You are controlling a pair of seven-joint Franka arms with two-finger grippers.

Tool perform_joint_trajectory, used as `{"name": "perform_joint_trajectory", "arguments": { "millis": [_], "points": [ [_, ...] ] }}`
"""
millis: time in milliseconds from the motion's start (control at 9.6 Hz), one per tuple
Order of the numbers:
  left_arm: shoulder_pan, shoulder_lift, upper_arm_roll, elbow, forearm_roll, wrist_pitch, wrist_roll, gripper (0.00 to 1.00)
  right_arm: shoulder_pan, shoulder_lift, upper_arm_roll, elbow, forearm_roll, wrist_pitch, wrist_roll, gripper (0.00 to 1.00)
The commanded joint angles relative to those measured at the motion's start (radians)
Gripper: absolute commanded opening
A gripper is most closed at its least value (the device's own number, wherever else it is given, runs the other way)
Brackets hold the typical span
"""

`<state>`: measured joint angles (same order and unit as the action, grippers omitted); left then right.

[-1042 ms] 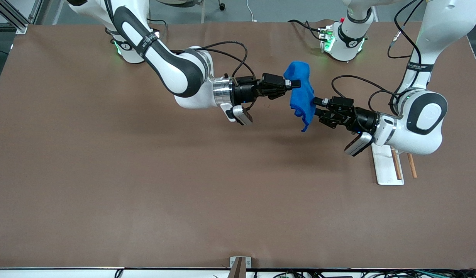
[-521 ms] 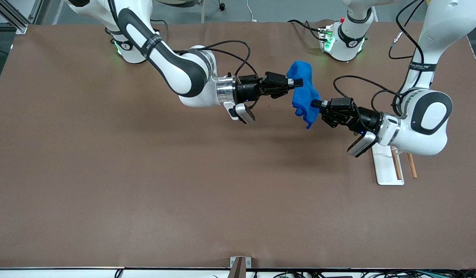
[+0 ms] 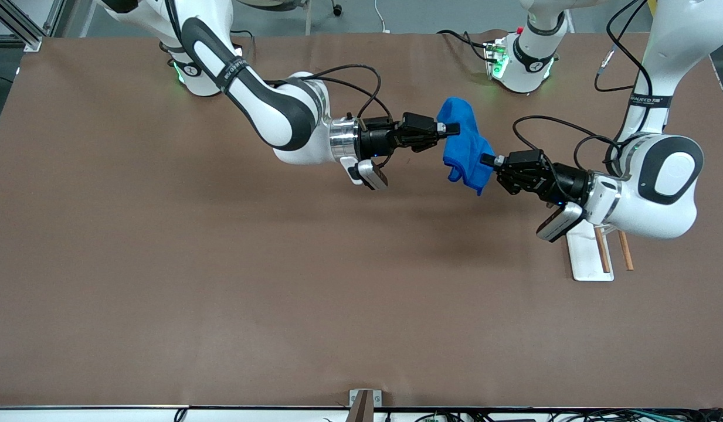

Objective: Right arm passes towel to left arm to hang
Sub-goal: 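Open the right gripper and carry the towel toward the rack with the left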

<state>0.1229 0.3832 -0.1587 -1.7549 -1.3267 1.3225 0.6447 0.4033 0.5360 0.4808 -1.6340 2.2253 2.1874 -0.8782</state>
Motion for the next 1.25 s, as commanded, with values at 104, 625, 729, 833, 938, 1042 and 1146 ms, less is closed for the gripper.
{"name": "perform_joint_trajectory", "arguments": {
  "millis": [104,625,729,833,938,1042,1146],
  "points": [
    [-0.003,0.017,0.008,0.053,0.041,0.007,-0.132,0.0,-0.006,-0.004,0.008,0.003,0.043,0.107,-0.012,0.99],
    [0.018,0.014,0.018,0.212,0.35,0.081,-0.388,0.0,-0.171,-0.033,-0.013,-0.07,-0.461,0.252,0.241,1.0],
    [0.043,0.017,0.018,0.215,0.426,0.083,-0.389,0.0,-0.243,-0.03,-0.016,-0.104,-0.605,0.252,0.248,1.0],
    [0.067,0.017,0.018,0.215,0.498,0.083,-0.39,0.0,-0.283,-0.03,-0.039,-0.13,-0.753,0.25,0.274,1.0],
    [0.083,0.017,0.018,0.215,0.571,0.083,-0.395,0.0,-0.302,-0.03,-0.089,-0.144,-0.909,0.238,0.28,1.0],
    [0.096,0.019,0.018,0.215,0.636,0.099,-0.398,0.0,-0.317,-0.03,-0.143,-0.142,-1.066,0.209,0.28,1.0],
    [0.112,0.017,0.018,0.216,0.706,0.116,-0.405,0.0,-0.325,-0.033,-0.242,-0.126,-1.202,0.101,0.28,1.0]
  ]
}}
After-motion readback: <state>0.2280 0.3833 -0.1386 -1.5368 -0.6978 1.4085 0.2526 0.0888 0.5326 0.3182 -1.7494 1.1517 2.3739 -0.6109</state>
